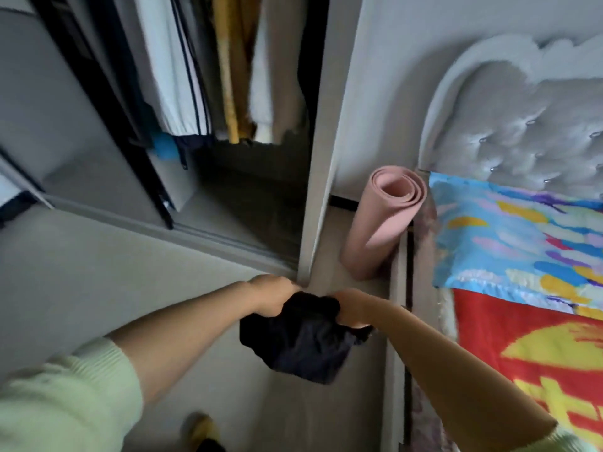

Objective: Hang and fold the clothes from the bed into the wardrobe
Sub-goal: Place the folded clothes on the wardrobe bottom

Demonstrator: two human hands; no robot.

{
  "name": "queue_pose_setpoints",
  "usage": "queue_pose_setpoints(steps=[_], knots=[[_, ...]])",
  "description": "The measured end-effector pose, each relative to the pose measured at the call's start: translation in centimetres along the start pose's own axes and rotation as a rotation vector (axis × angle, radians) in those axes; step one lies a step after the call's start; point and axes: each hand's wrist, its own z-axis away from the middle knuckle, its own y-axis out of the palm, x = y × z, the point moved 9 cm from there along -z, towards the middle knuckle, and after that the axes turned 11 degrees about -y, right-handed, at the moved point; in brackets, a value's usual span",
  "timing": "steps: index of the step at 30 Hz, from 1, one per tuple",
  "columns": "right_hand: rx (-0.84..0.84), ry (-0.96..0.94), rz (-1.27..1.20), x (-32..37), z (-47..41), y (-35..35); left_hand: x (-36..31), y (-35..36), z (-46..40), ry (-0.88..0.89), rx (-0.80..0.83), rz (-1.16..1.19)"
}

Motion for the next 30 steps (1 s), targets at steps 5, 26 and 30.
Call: queue_pose_setpoints(steps=[5,26,30], knots=[[0.024,-0.062,0.008,9.9,-11.8,-4.3,15.5,-1.3,1.4,-0.118,0.000,0.022],[-0.051,-0.006,-0.127,-3.9,-46.2,-12.3,36.6,-3.0,-27.8,-0.095,0.147,0.009],[-0.236,0.104,-0.221,-12.5,-52.4,-18.1,38.4,-5.6,-40.3,-0.117,-0.061,0.091]])
